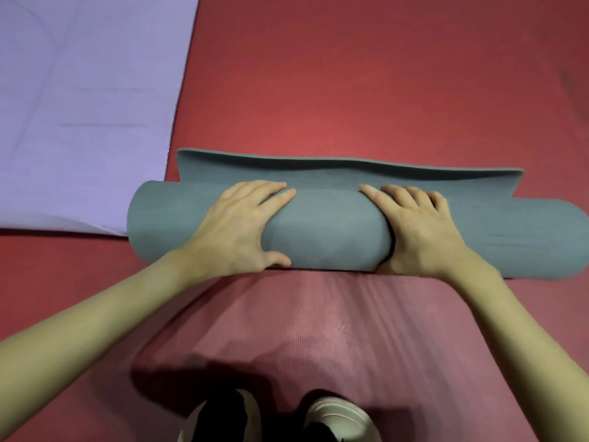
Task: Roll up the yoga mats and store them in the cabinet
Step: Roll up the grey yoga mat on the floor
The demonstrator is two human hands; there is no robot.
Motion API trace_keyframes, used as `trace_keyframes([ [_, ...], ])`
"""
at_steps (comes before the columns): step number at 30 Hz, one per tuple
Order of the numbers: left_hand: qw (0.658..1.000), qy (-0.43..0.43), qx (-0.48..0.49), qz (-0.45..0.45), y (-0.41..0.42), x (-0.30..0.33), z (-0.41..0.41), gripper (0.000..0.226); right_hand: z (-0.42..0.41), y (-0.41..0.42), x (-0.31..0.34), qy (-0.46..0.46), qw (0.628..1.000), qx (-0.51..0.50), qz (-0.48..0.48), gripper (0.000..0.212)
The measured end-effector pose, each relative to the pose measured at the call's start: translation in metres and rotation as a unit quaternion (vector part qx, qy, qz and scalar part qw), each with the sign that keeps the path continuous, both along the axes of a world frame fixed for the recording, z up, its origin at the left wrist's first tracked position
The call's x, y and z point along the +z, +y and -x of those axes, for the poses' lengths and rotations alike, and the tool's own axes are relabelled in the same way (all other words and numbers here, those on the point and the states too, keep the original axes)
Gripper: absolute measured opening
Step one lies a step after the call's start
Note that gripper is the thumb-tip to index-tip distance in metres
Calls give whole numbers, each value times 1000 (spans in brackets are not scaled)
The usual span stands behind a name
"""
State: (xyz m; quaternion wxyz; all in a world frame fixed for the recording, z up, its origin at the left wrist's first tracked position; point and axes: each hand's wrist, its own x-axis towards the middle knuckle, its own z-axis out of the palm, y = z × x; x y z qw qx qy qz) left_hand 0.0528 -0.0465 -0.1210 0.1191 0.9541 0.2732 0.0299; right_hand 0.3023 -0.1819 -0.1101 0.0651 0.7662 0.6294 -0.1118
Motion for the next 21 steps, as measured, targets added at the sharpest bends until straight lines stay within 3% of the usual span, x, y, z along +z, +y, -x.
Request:
trace_keyframes([
  [4, 998, 7, -33, -57, 6, -5, 0, 77, -7, 23, 15, 86, 994, 20, 71, 119],
  [8, 996, 20, -37, -80, 25, -8, -9, 74, 2, 56, 17, 242, 970, 6, -17, 77],
  [10, 996, 21, -33, -79, 35, -7, -14, 75, 7, 77, 10, 223, 973, -10, -55, 57],
  [15, 998, 7, 40, -53, 59, 2, -4, 84, 16, 110, -8, 100, 994, -36, -39, 49],
  [21, 995, 49, 57, -69, 62, -2, 23, 100, 14, 152, -4, 120, 990, -56, 56, 49],
])
